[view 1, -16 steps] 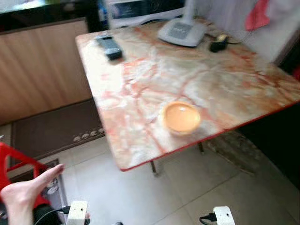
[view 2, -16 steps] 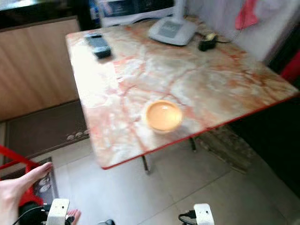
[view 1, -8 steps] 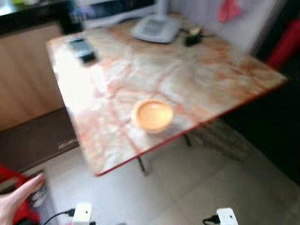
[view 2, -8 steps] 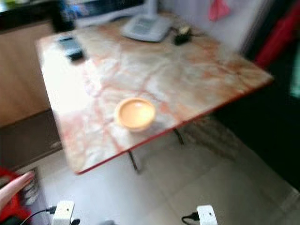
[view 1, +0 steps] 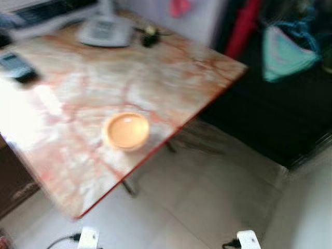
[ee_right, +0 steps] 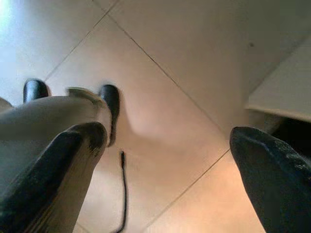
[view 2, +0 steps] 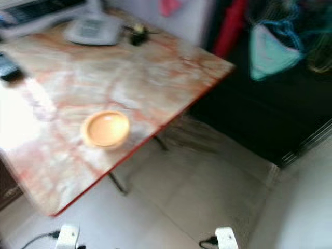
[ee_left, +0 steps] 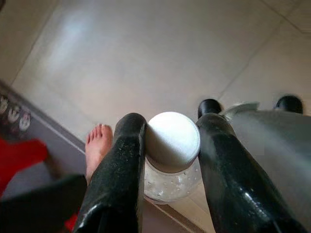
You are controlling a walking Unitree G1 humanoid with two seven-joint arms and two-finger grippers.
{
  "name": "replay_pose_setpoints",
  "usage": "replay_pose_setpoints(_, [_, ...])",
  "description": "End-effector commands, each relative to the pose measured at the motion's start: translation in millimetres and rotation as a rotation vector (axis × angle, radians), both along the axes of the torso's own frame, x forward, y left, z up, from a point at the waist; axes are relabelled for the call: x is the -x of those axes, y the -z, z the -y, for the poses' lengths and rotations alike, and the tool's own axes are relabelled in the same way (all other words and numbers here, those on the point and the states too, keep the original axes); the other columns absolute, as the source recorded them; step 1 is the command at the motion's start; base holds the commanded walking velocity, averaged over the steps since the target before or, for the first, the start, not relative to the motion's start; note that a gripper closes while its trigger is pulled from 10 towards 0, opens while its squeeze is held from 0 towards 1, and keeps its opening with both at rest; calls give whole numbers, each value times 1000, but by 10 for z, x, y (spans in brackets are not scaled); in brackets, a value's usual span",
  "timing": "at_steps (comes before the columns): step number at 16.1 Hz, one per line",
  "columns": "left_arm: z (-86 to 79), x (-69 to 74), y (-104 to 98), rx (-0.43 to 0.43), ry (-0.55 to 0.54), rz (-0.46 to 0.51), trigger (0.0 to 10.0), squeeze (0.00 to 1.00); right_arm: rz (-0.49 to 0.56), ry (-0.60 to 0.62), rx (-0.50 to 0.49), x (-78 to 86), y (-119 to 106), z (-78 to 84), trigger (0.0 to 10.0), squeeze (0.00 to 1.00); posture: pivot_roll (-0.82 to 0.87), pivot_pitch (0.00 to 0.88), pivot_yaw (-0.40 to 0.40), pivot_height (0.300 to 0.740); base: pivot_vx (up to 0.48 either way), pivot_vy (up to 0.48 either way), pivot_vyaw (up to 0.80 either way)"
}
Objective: Restocking fridge
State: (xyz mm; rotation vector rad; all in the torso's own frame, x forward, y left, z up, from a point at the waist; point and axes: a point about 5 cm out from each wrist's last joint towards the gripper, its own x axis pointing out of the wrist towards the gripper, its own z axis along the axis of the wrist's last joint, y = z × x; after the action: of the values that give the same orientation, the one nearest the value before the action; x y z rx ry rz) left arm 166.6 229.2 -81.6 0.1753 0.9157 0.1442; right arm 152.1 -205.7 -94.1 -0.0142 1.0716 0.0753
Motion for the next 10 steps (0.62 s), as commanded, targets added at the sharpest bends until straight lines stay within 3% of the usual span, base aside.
replay_pose_setpoints(1, [27,81,48,9,-1,-41,10000,0,-20,5,5,60,19,29,10000,0,173,121,-72,740,0,0,-800])
replay_pose_setpoints(10, [56,132,76,20,22,-63,10000,0,-22,23,8,83,27,34,10000,0,179,118,-71,740,0,0,-800])
